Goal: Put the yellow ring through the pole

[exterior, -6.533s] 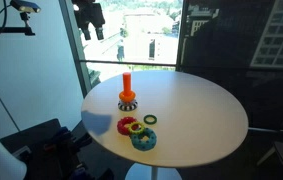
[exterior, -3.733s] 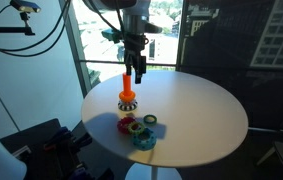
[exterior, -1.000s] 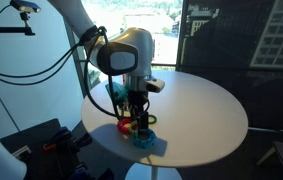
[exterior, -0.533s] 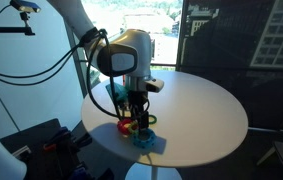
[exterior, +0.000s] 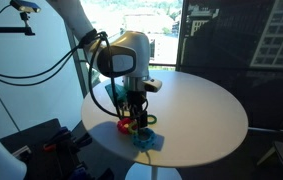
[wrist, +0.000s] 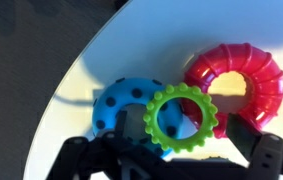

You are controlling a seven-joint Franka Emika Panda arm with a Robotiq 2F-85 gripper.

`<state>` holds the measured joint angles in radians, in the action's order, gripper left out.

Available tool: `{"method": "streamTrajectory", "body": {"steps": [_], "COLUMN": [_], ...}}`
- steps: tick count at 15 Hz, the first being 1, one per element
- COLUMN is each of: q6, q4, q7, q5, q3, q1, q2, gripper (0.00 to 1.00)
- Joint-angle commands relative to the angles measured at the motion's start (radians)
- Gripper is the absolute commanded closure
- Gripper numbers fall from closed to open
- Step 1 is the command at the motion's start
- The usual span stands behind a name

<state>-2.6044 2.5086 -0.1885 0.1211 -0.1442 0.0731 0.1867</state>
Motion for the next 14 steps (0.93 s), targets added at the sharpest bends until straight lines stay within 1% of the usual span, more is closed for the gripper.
{"method": "streamTrajectory", "body": {"steps": [1,12,13,14], "q6": [-0.019,-0.020,-0.019,-0.017], "q4": [0.001,-0.003,-0.004,-0.005], "q7": [-0.019,-0.022,-0.022,-0.022], "q5": [-0.011,-0.016,-0.019,-0.021], "q3": [0.003,0.001,0.002,0.002], "q1": [-0.006,-0.009,-0.009,-0.009], "q2": [0.010,0.034,0.035,0.037], "gripper": [0.00,0.00,0.20,0.27]}}
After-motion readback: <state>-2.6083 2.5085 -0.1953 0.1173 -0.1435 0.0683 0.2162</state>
